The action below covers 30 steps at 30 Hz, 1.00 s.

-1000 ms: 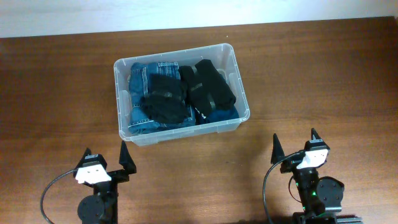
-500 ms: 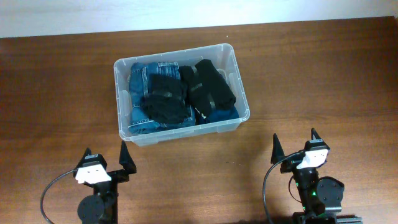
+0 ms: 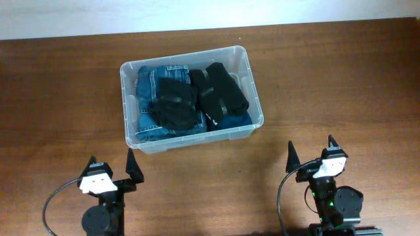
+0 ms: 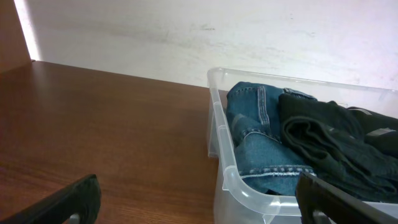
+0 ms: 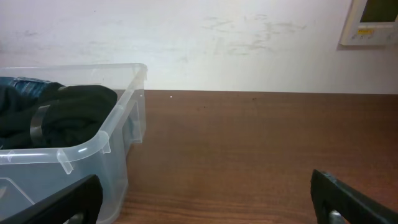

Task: Pack container

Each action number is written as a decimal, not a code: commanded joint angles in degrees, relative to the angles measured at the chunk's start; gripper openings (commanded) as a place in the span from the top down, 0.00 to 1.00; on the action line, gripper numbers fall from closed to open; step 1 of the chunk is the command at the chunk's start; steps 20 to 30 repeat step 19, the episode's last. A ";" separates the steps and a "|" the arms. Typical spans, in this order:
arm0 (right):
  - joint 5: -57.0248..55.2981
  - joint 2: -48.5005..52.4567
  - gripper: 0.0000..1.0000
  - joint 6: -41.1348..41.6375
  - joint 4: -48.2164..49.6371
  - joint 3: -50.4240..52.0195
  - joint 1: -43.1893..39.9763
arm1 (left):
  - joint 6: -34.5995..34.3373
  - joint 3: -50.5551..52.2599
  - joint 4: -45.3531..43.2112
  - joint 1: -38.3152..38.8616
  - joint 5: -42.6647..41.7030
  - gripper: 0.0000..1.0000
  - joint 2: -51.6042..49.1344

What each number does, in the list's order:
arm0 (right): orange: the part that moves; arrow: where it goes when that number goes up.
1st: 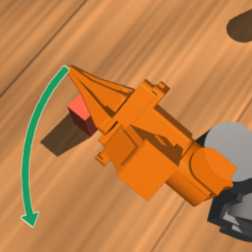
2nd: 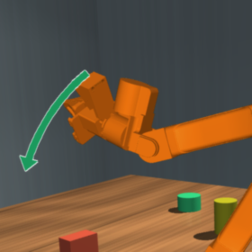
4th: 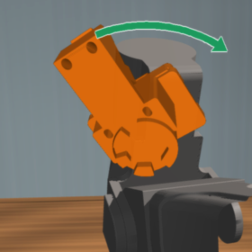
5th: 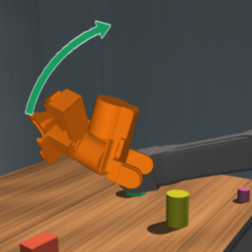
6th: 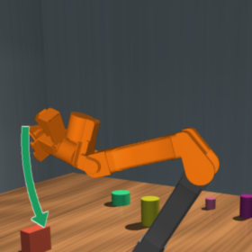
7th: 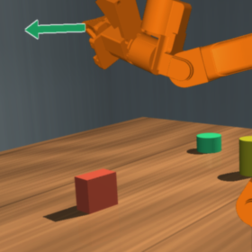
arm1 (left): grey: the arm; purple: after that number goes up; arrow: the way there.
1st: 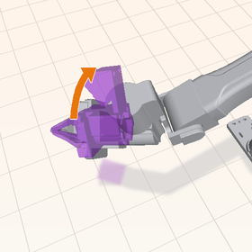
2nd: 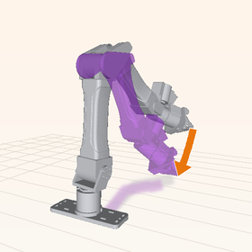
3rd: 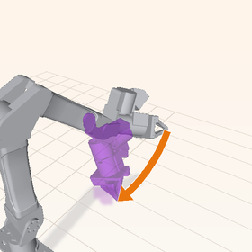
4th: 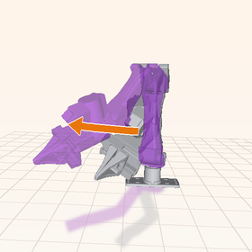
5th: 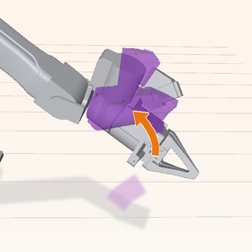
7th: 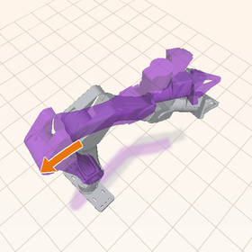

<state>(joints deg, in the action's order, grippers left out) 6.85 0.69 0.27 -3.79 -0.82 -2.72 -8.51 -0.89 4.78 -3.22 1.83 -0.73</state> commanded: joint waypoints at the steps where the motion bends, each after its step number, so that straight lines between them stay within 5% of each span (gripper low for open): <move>1: -0.70 -0.48 0.02 0.66 -0.04 0.50 0.50 | 1.33 0.37 0.00 0.20 -1.03 0.01 0.44; 30: -0.70 -0.48 0.02 0.66 -0.04 0.50 0.50 | 1.33 0.37 0.00 0.20 -1.03 0.01 0.44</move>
